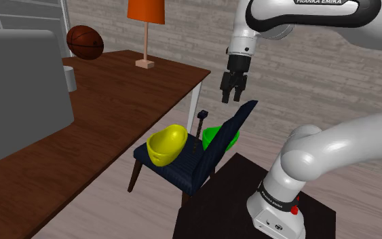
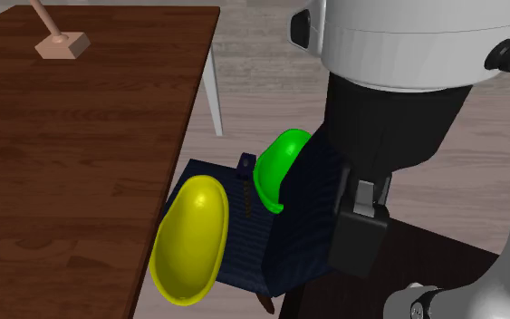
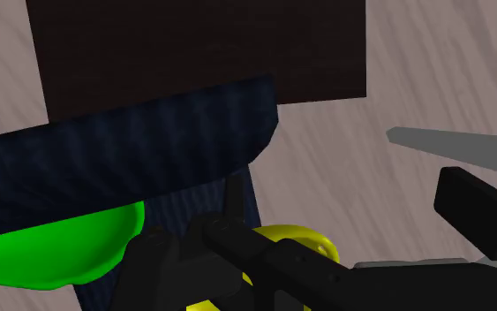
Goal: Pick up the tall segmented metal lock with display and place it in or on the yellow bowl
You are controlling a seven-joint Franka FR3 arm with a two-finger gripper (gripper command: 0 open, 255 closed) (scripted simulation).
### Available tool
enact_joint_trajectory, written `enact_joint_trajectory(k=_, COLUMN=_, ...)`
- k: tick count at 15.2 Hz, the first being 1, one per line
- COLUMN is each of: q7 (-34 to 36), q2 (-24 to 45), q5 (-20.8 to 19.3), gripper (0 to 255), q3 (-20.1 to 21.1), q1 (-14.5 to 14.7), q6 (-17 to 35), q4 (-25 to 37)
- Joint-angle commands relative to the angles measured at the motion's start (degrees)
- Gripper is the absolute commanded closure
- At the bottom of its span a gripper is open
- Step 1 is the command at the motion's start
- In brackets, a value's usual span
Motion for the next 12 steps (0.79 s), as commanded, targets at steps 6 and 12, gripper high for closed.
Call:
enact_joint_trajectory(k=6, q7=-5.57, q2=5.34, q5=-3.90, gripper=0, q3=-2.57, q1=-0.84, q6=9.95, q4=-2.39)
enact_joint_trajectory(k=12, q7=-11.62, q2=14.17, q5=-7.39, gripper=0, q3=-5.75, q1=-1.61, q6=22.09, q4=-2.60)
